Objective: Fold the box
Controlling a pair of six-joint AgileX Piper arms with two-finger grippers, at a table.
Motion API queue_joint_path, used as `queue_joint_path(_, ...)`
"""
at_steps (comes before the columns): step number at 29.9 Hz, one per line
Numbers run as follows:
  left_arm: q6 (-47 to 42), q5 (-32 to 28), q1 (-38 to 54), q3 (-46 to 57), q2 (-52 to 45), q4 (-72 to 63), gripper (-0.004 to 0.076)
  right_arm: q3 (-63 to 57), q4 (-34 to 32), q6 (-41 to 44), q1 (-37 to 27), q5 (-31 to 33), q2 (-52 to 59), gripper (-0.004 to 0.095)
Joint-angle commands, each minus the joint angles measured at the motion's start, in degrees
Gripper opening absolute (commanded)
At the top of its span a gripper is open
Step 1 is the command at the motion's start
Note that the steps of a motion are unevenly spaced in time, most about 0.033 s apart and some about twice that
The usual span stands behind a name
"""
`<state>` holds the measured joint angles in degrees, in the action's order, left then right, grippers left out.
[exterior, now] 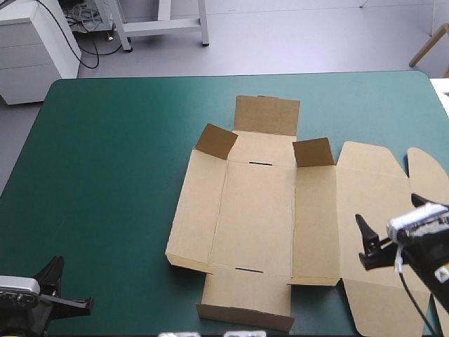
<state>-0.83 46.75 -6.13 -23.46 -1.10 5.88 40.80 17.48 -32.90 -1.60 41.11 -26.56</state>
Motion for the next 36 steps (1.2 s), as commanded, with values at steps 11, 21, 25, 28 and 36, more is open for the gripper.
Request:
queue_joint_path(11,-0.23,-4.22,0.00,-1.18,-0.66,-0.05,-0.0010,31.95,0.59,-8.64,2.33,8.34,-41.22,0.0887)
queue_joint_path(21,-0.23,-4.22,0.00,-1.18,-0.66,-0.05,-0.0010,52.10,-16.43,-12.94,13.64,14.99,-66.01,0.0887)
queue_joint_path(25,-0.23,-4.22,0.00,-1.18,-0.66,-0.05,-0.0010,57.74,-19.63,-13.17,15.04,16.36,-73.77,0.0887)
queue_joint_path(28,-0.23,-4.22,0.00,-1.18,-0.66,-0.05,-0.0010,60.23,-19.86,-14.21,15.15,18.18,-77.71,0.0887)
queue_joint_path(36,-0.23,-4.22,0.00,-1.18,-0.66,-0.05,-0.0010,60.91,-19.44,-19.96,15.15,19.62,-82.36,0.0865)
